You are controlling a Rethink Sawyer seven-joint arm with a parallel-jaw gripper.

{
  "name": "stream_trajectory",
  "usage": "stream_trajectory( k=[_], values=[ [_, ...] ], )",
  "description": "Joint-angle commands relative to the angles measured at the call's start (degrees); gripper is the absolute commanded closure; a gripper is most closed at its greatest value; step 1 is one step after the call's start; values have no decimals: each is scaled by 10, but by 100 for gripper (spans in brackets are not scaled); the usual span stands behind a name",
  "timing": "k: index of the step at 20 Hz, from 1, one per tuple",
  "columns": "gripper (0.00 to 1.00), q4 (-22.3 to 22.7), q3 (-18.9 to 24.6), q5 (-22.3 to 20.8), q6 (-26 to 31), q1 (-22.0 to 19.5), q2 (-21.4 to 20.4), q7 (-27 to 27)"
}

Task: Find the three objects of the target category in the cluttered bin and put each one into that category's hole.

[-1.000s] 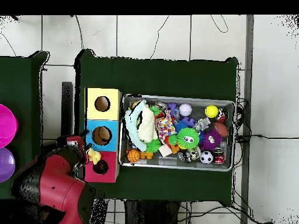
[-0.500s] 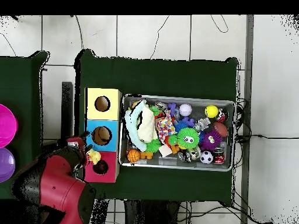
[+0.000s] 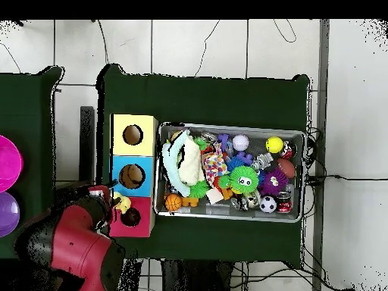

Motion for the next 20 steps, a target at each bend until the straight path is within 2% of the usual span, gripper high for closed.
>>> stream_trajectory(
  k=[1,3,12,20],
  values=[
    [0,22,11,-7,106,13,9,183],
    [0,26,8,-5,107,15,9,180],
    [0,66,27,17,39,2,3,152],
    [0,72,42,24,18,-3,16,152]
  ],
)
